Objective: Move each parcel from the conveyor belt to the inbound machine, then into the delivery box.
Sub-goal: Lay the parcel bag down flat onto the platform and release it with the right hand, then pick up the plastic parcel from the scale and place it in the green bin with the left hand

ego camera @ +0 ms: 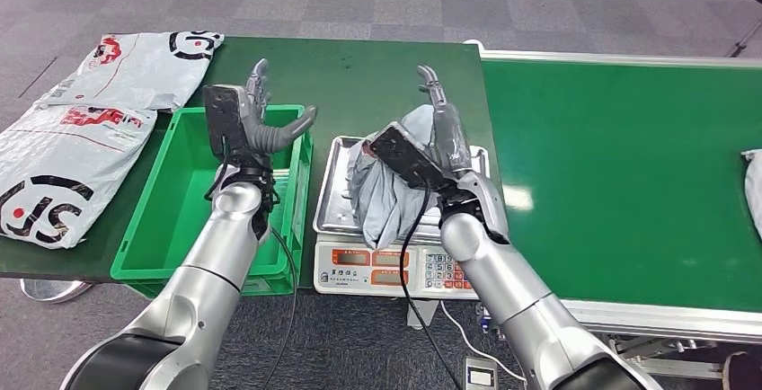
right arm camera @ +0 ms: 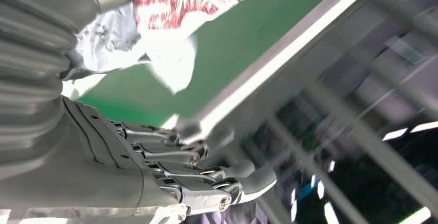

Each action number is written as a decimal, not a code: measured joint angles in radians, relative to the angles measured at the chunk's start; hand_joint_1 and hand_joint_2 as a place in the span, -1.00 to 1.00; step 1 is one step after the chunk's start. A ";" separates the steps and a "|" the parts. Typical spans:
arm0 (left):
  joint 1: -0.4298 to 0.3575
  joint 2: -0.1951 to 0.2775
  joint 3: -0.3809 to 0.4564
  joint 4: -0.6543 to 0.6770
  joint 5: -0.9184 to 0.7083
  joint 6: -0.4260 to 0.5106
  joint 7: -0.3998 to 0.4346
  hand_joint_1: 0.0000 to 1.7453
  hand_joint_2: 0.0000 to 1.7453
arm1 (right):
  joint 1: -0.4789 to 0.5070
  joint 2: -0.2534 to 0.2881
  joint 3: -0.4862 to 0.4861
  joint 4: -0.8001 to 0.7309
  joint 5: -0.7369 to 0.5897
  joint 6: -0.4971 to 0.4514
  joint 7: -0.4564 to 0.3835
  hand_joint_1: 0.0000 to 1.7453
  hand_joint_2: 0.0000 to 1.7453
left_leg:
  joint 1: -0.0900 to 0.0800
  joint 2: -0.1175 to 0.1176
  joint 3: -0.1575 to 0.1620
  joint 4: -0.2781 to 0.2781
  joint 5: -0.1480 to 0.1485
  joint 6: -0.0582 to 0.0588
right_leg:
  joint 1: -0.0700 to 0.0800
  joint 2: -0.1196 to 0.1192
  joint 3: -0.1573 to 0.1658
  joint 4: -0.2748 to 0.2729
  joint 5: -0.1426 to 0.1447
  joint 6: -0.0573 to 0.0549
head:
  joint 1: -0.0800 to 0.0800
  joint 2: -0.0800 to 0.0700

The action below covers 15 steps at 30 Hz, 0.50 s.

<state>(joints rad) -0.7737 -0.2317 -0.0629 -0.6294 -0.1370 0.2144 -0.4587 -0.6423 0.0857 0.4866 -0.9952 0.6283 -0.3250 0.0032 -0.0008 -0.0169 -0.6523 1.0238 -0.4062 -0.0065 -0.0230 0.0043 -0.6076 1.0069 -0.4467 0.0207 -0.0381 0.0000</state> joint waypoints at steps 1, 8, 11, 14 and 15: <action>0.000 -0.001 -0.004 -0.001 0.002 -0.009 0.005 -1.00 1.00 | 0.000 0.001 -0.007 0.000 -0.059 0.008 -0.034 -1.00 1.00 | 0.000 0.000 0.000 0.000 0.000 0.000 | 0.000 0.000 0.000 0.000 0.000 0.000 | 0.000 0.000; 0.000 -0.005 -0.041 -0.008 0.039 -0.109 0.052 -1.00 1.00 | 0.002 0.003 -0.037 0.003 -0.383 0.082 -0.207 -1.00 1.00 | 0.000 0.000 0.000 0.000 0.000 0.000 | 0.000 0.000 0.000 0.000 0.000 0.000 | 0.000 0.000; 0.000 -0.005 -0.063 -0.011 0.054 -0.150 0.071 -1.00 1.00 | 0.002 0.004 -0.051 0.014 -0.508 0.124 -0.252 -1.00 1.00 | 0.000 0.000 0.000 0.000 0.000 0.000 | 0.000 0.000 0.000 0.000 0.000 0.000 | 0.000 0.000; -0.001 -0.005 -0.094 -0.017 0.060 -0.177 0.085 -1.00 1.00 | 0.000 0.006 -0.063 0.034 -0.644 0.195 -0.277 -1.00 1.00 | 0.000 0.000 0.000 0.000 0.000 0.000 | 0.000 0.000 0.000 0.000 0.000 0.000 | 0.000 0.000; -0.001 -0.005 -0.107 -0.020 0.060 -0.185 0.090 -1.00 1.00 | -0.002 0.007 -0.067 0.043 -0.688 0.218 -0.281 -1.00 1.00 | 0.000 0.000 0.000 0.000 0.000 0.000 | 0.000 0.000 0.000 0.000 0.000 0.000 | 0.000 0.000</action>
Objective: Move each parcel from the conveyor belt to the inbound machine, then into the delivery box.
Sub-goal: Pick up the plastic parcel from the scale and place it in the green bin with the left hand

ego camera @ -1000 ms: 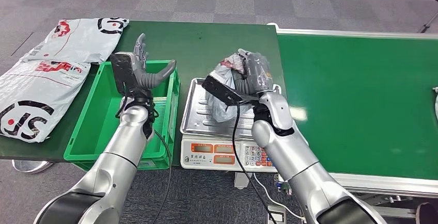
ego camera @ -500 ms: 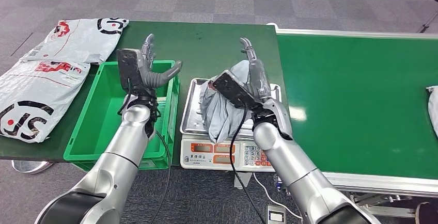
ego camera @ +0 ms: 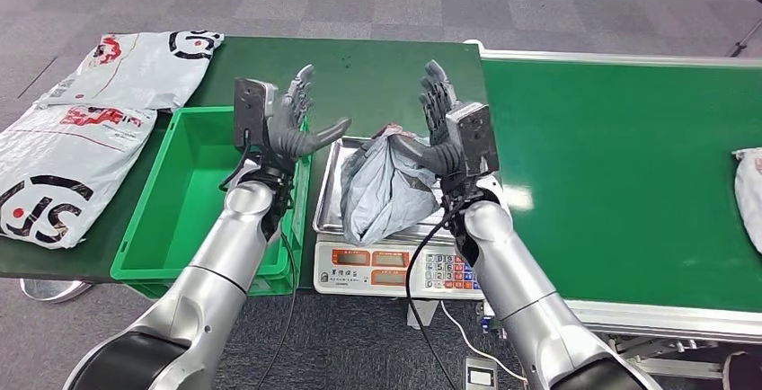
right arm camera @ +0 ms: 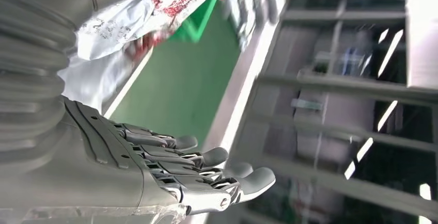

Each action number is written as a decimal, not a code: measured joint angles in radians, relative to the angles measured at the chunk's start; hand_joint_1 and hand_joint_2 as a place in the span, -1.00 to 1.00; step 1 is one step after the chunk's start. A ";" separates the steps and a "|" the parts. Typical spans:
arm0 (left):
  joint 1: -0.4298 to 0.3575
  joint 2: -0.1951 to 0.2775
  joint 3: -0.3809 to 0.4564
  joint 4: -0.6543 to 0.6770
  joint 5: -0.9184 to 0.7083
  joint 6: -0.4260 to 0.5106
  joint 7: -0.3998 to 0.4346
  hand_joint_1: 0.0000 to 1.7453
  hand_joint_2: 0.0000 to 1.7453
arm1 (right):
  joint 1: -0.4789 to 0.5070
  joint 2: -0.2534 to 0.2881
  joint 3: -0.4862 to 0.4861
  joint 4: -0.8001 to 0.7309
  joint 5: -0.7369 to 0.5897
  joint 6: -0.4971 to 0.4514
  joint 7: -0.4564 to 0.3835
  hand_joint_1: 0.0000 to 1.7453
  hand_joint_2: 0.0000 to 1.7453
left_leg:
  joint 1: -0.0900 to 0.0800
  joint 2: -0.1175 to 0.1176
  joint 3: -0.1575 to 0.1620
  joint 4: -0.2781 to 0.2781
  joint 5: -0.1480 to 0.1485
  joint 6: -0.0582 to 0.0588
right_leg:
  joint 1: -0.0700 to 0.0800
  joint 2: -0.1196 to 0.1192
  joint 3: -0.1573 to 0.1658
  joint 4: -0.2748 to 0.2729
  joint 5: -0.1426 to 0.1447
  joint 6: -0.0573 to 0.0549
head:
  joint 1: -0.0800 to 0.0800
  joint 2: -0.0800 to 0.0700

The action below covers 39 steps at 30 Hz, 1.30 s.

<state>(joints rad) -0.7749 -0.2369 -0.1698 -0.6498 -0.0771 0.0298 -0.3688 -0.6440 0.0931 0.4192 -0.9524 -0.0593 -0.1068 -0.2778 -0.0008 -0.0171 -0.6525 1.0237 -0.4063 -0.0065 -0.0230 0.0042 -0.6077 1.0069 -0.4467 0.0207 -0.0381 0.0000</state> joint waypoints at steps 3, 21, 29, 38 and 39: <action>-0.001 0.000 -0.033 -0.009 0.003 -0.014 0.013 -1.00 1.00 | -0.009 0.002 -0.007 0.027 -0.067 0.039 -0.007 -1.00 1.00 | 0.000 0.000 0.000 0.000 0.000 0.000 | 0.000 0.000 0.000 0.000 0.000 0.000 | 0.000 0.000; -0.035 -0.007 -0.157 -0.016 -0.019 -0.152 0.107 -1.00 1.00 | -0.120 0.008 -0.068 0.190 -0.275 0.236 0.076 -1.00 1.00 | 0.000 0.000 0.000 0.000 0.000 0.000 | 0.000 0.000 0.000 0.000 0.000 0.000 | 0.000 0.000; -0.036 -0.011 -0.234 -0.008 -0.076 -0.264 0.094 -1.00 1.00 | -0.101 -0.028 -0.095 0.227 -0.288 0.295 0.060 -1.00 1.00 | -0.001 0.000 0.000 0.000 0.000 0.000 | -0.001 0.000 0.000 0.000 0.000 0.000 | 0.000 0.000; 0.031 -0.037 -0.382 -0.021 -0.201 -0.322 -0.013 1.00 1.00 | -0.116 -0.057 -0.121 0.226 -0.273 0.256 0.075 -1.00 1.00 | -0.001 0.000 0.000 0.000 0.000 0.000 | -0.001 0.000 0.000 0.000 0.000 0.000 | 0.000 0.000; 0.032 -0.038 -0.398 -0.018 -0.208 -0.336 -0.024 1.00 1.00 | -0.117 -0.065 -0.126 0.226 -0.275 0.257 0.073 -1.00 1.00 | -0.001 0.000 0.000 0.000 0.000 0.000 | -0.001 0.000 0.000 0.000 0.000 0.000 | 0.000 0.000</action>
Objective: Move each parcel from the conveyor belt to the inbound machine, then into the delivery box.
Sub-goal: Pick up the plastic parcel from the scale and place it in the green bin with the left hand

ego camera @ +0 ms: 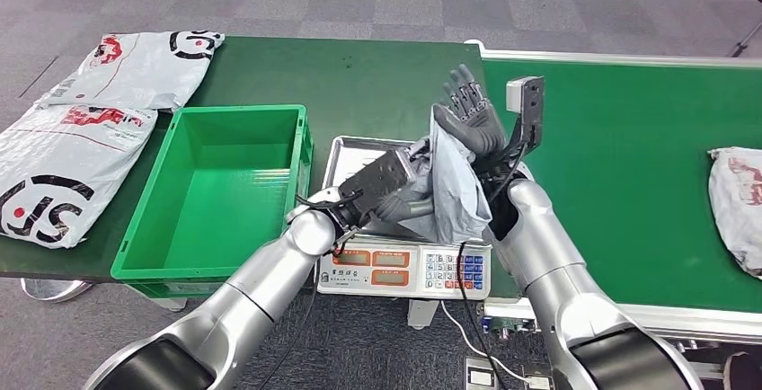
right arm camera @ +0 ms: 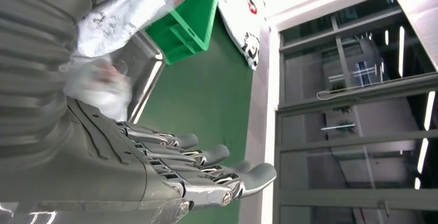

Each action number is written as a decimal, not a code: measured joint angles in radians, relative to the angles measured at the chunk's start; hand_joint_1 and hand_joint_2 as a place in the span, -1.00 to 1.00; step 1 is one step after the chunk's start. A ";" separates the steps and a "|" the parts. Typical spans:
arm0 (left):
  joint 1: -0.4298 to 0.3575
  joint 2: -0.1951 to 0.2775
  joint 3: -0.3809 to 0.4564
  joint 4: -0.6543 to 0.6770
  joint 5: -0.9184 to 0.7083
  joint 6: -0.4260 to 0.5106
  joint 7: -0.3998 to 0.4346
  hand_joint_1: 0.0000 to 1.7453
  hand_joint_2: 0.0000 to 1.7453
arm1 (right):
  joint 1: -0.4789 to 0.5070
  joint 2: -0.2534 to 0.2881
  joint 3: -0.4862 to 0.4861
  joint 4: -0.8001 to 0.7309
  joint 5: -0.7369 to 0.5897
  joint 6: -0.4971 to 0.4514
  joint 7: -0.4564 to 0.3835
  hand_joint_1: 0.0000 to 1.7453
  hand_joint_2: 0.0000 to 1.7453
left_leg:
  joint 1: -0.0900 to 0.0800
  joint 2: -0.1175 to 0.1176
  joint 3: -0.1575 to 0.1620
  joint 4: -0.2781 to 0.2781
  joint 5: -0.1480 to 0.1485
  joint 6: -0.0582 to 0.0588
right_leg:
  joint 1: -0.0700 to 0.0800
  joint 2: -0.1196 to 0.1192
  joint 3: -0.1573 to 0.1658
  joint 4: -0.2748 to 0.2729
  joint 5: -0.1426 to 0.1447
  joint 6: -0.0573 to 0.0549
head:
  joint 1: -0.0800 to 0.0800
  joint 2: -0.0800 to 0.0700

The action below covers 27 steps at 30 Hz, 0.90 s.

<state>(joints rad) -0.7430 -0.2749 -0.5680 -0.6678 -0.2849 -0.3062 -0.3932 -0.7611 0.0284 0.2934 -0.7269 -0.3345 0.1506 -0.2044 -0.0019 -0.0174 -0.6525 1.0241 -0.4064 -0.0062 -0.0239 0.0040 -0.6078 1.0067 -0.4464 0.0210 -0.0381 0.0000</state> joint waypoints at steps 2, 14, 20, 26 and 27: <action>0.004 0.000 -0.028 0.005 -0.008 -0.019 -0.015 1.00 1.00 | -0.001 -0.016 -0.009 -0.002 -0.005 0.008 -0.004 -1.00 1.00 | 0.000 0.000 0.000 0.000 0.000 0.000 | 0.000 0.000 0.000 0.000 0.000 0.000 | 0.000 0.000; 0.027 0.028 -0.086 0.003 -0.010 -0.025 -0.028 1.00 1.00 | 0.013 -0.077 -0.023 -0.018 -0.029 0.059 -0.012 -1.00 1.00 | 0.000 0.001 0.000 0.000 0.000 0.000 | 0.000 0.001 0.000 0.000 0.000 0.000 | 0.000 0.000; 0.052 0.058 -0.087 -0.015 0.012 0.024 -0.019 1.00 1.00 | 0.005 -0.091 -0.023 -0.019 -0.041 0.046 -0.010 -1.00 1.00 | 0.000 0.001 0.000 0.000 0.000 0.000 | 0.000 0.001 0.000 0.000 0.000 0.000 | 0.000 0.000; 0.033 0.059 -0.079 -0.030 0.027 0.123 0.016 1.00 1.00 | -0.006 -0.090 -0.023 -0.019 -0.052 0.016 -0.032 -1.00 1.00 | 0.000 0.001 0.000 0.000 0.000 0.000 | 0.000 0.000 0.000 0.000 0.000 0.000 | 0.000 0.000; 0.020 0.059 -0.074 -0.031 0.017 0.157 0.024 1.00 1.00 | -0.005 -0.089 -0.023 -0.019 -0.052 0.010 -0.039 -1.00 1.00 | 0.000 0.001 0.000 0.000 0.001 0.000 | 0.000 0.000 0.000 0.000 0.001 0.001 | 0.000 0.000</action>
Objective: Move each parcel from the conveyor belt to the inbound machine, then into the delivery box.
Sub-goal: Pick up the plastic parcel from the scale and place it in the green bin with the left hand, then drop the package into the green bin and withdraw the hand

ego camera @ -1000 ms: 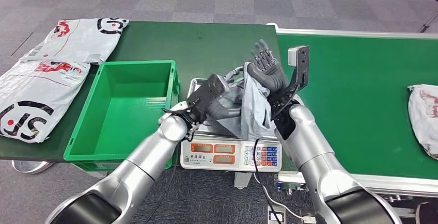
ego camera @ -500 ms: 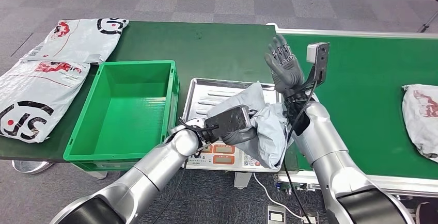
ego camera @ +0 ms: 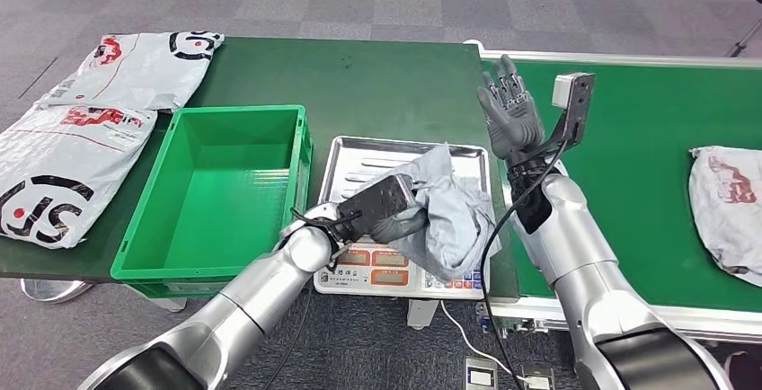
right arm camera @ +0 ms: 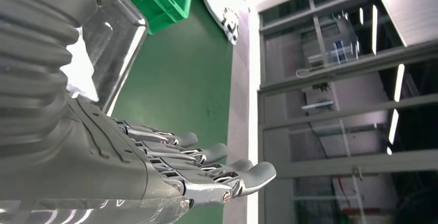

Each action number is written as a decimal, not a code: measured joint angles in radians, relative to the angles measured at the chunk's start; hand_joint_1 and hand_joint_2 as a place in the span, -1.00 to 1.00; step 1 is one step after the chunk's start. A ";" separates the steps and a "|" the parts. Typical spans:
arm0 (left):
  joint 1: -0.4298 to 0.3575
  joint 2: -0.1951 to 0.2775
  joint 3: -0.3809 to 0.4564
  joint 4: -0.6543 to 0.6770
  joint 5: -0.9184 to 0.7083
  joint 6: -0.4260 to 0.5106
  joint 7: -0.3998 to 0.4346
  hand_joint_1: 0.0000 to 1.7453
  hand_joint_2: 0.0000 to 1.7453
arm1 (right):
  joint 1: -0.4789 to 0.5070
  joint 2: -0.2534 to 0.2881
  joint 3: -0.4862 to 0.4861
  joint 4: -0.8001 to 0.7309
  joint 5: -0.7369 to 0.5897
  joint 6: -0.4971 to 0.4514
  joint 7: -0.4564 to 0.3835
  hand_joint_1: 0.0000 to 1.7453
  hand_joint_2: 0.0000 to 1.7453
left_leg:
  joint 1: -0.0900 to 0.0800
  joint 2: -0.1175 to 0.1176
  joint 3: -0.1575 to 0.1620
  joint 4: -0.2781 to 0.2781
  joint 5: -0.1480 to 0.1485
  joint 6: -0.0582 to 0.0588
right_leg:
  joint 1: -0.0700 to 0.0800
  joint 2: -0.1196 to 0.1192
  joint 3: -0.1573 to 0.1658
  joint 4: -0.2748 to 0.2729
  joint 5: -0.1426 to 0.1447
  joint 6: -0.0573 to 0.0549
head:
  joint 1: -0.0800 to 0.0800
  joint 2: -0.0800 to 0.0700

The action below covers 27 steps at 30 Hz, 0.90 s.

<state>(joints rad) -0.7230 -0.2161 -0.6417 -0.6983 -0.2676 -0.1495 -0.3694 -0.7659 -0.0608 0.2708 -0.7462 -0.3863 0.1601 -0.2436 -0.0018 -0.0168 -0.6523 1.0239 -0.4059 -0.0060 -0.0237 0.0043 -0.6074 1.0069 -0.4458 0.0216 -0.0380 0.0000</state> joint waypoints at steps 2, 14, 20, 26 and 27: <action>-0.039 0.000 0.011 0.002 -0.037 0.074 0.023 1.00 1.00 | 0.000 0.003 0.000 0.000 0.000 -0.008 -0.013 -1.00 1.00 | 0.000 0.000 0.000 0.000 0.000 0.000 | 0.000 0.000 0.000 0.000 0.000 0.000 | 0.000 0.000; -0.248 -0.007 0.067 0.067 -0.218 0.367 0.128 1.00 1.00 | -0.043 0.035 0.000 -0.007 0.009 -0.029 -0.012 -1.00 1.00 | 0.000 0.000 -0.001 0.000 0.001 0.000 | 0.000 0.000 0.000 0.000 0.001 0.000 | 0.000 0.000; -0.299 -0.002 0.091 0.103 -0.277 0.440 0.143 1.00 1.00 | -0.101 0.056 0.000 0.021 0.008 -0.025 -0.020 -1.00 1.00 | 0.000 0.000 -0.001 0.000 0.001 0.000 | 0.000 0.000 0.000 0.000 0.001 0.000 | 0.000 0.000; -0.322 0.034 0.119 0.127 -0.327 0.524 0.182 1.00 1.00 | -0.125 0.057 0.001 0.040 -0.003 -0.023 -0.015 -1.00 1.00 | 0.000 0.000 -0.001 0.000 0.001 0.000 | 0.000 0.000 0.000 0.000 0.001 0.000 | 0.000 0.000; -0.328 0.045 0.124 0.130 -0.347 0.543 0.201 1.00 1.00 | -0.130 0.057 0.001 0.044 -0.007 -0.023 -0.013 -1.00 1.00 | 0.000 0.000 -0.001 0.000 0.001 0.000 | 0.000 0.000 0.000 0.000 0.001 0.000 | 0.000 0.000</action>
<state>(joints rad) -1.0507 -0.1709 -0.5178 -0.5684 -0.6142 0.3930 -0.1687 -0.8958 -0.0039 0.2723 -0.7023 -0.3933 0.1371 -0.2564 -0.0017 -0.0168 -0.6529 1.0239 -0.4052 -0.0062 -0.0237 0.0046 -0.6076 1.0073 -0.4451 0.0217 -0.0381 0.0000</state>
